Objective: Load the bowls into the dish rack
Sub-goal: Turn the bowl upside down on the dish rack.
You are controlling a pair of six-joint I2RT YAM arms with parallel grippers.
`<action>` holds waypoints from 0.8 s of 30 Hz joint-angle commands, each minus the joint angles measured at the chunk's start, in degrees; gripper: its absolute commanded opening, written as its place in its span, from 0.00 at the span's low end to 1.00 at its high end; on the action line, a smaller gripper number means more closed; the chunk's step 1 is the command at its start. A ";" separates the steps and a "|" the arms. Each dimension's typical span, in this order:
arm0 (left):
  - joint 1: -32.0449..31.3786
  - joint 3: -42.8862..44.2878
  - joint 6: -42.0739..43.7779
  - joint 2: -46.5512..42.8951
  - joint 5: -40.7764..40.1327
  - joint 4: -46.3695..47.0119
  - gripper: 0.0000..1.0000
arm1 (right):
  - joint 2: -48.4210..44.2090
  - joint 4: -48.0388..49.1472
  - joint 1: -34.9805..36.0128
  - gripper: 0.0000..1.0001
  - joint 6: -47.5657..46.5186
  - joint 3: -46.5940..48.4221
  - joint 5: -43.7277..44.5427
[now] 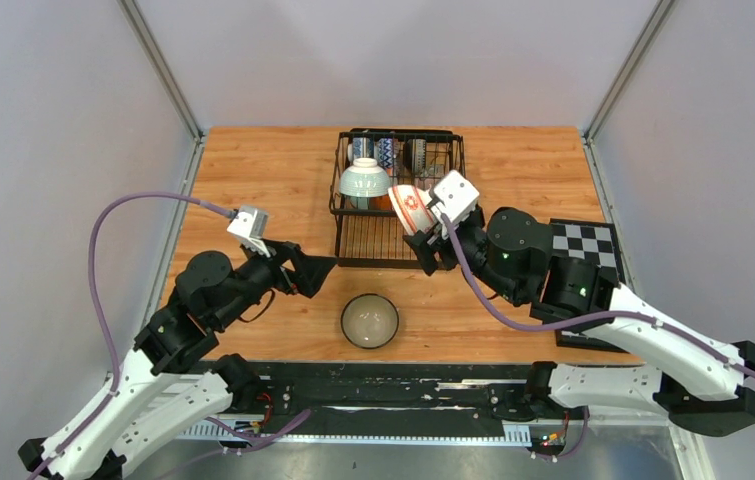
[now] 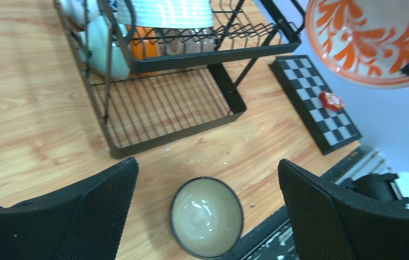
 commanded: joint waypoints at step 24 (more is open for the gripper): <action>0.23 -0.65 10.49 -3.42 -4.66 -15.04 1.00 | 22.38 -12.05 -7.82 0.02 -35.70 16.96 15.50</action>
